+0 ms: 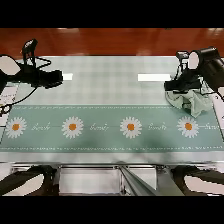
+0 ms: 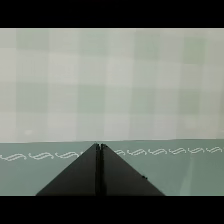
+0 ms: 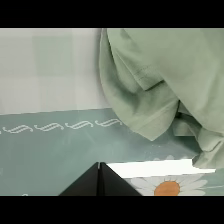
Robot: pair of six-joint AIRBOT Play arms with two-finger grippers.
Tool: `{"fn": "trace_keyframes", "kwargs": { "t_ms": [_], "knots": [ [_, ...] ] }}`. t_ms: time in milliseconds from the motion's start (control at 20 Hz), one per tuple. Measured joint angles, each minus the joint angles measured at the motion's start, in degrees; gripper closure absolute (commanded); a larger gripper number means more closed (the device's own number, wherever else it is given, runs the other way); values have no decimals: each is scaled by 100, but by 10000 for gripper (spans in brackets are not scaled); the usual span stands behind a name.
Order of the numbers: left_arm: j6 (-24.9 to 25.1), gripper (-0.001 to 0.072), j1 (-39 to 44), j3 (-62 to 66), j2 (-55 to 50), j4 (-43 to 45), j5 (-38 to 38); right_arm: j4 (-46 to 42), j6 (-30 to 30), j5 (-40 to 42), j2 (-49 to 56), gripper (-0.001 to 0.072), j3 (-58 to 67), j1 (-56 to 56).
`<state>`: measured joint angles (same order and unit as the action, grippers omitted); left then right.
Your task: Fold the shirts.
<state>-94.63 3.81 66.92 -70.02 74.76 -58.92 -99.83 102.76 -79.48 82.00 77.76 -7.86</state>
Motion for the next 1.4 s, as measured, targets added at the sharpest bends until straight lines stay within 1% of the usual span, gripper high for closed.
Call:
{"fn": "trace_keyframes", "kwargs": {
  "t_ms": [450, 550, 600, 650, 700, 750, 800, 850, 1000, 1100, 1250, 1400],
  "knots": [
    [-2, 681, 0, 0, -2, -2, 2, 0, 0, 7, 0, 692, 0, 0],
    [-2, 681, 0, 0, -2, 0, 28, -2, 0, 179, 0, 692, 0, 0],
    [0, 681, 0, 0, -2, 0, 79, -7, 0, 334, 0, 679, 0, 0],
    [0, 680, 0, 0, -4, 0, 131, -42, 2, 527, 0, 519, 2, 0],
    [-2, 669, 0, 0, -4, 0, 197, -111, 0, 745, 0, 303, 11, 0],
    [0, 539, 0, 0, -4, 0, 225, -227, 0, 951, 0, 294, 42, 0],
    [0, 265, -2, 0, -4, 0, 291, -393, -22, 1161, -4, 294, 90, 0],
    [-2, 198, -20, 0, -4, -2, 358, -599, -37, 1320, -4, 294, 151, 7],
    [-2, 198, -219, 37, 0, 52, 402, -1342, -109, 1637, -4, 296, 326, 256],
    [17, 199, -409, 46, 42, 66, 258, -1399, -133, 1709, 17, 296, 361, 645],
    [155, 199, -520, -118, 275, 39, 85, -708, -424, 1725, 229, 296, 334, 1370],
    [232, 199, -472, -431, 588, 24, 90, 164, -852, 1488, 651, 296, 323, 1838]
  ]
}}
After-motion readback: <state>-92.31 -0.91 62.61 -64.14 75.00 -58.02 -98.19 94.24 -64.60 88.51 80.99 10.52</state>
